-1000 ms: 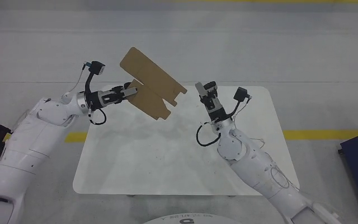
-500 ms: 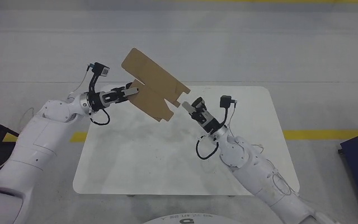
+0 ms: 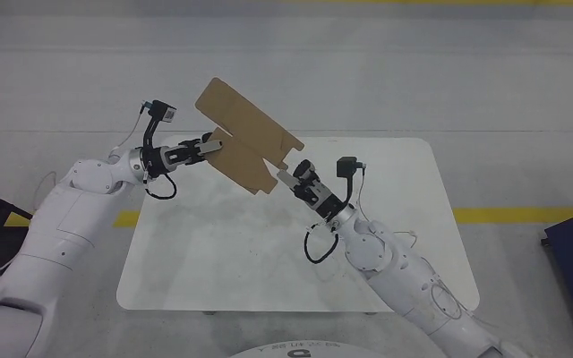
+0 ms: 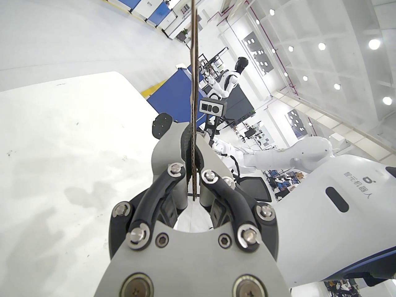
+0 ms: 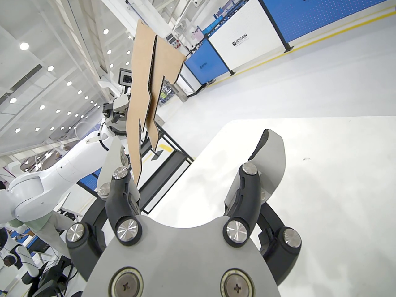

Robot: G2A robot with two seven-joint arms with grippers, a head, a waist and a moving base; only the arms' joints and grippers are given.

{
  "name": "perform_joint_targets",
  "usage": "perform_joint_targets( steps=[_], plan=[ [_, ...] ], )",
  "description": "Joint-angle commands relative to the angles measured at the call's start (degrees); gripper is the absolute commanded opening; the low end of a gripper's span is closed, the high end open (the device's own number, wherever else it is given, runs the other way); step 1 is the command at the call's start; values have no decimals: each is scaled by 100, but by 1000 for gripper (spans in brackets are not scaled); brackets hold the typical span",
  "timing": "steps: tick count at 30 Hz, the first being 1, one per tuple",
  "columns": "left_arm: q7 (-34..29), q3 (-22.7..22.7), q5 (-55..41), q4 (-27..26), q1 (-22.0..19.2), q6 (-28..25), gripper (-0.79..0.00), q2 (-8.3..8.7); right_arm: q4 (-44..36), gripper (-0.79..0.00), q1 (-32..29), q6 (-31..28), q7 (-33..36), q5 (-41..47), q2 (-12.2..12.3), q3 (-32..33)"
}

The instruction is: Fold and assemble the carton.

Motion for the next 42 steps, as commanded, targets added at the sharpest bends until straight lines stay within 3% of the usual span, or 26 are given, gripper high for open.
perform_joint_targets(
  steps=[1, 22, 32, 42],
  plan=[
    [-59, -23, -38, 13, 10, 3, -785, -16, 24, -111, 9, 24, 2, 13, -16, 24],
    [-355, -159, 155, -55, 60, 212, -785, -141, 55, -163, 22, 214, -7, -214, -181, 117],
    [-550, -277, -259, -165, 150, 408, -785, -153, 48, -74, -88, -64, 55, -325, -204, 256],
    [-800, -436, -714, -351, 287, 657, -785, -146, 92, -77, -174, -96, 17, -414, -236, 403]
  ],
)
